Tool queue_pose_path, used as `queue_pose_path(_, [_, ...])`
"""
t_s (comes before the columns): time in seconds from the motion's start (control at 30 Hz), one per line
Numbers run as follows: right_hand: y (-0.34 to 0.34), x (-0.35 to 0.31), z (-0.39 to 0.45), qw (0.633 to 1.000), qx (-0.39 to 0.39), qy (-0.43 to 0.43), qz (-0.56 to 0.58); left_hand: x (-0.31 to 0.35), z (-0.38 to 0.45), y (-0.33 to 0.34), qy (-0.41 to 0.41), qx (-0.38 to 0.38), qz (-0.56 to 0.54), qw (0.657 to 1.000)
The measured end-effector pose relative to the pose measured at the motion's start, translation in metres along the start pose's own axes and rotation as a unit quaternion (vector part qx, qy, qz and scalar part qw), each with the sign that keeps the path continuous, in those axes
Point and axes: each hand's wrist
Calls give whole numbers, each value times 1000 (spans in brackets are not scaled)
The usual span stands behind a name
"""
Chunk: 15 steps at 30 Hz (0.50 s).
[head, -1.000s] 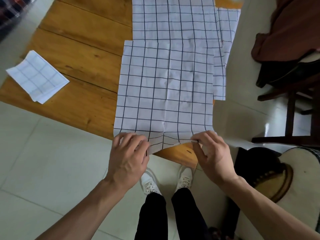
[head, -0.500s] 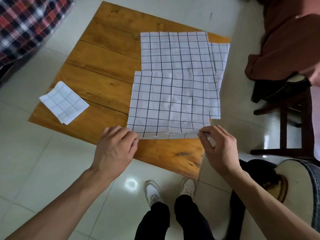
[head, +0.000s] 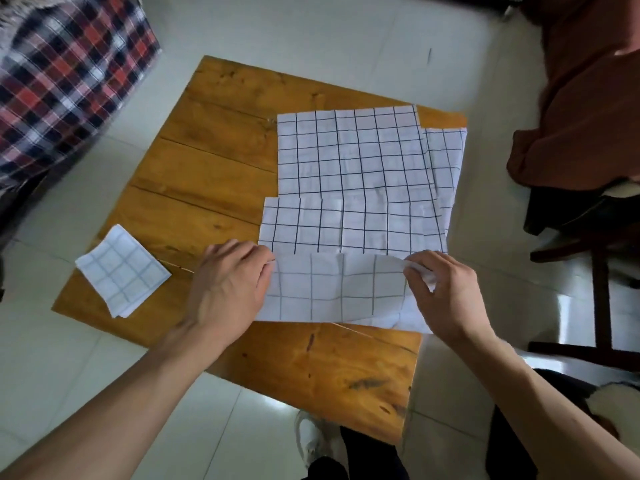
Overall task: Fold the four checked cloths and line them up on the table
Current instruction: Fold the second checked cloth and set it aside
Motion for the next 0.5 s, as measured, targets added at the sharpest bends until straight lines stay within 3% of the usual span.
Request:
queue_pose_path(0.23, [-3, 31, 63, 999, -41, 10, -20, -12, 61, 19, -44, -4, 7, 999])
queue_pose_path(0.5, [18, 59, 112, 995, -61, 41, -74, -40, 120, 66, -29, -27, -19, 999])
Point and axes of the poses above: each hand's wrist, its own z-axis towards the middle knuckle, its own y-axis out of the palm, x = y × z, and after that the axes turned 7 degrees about -x, right-handed
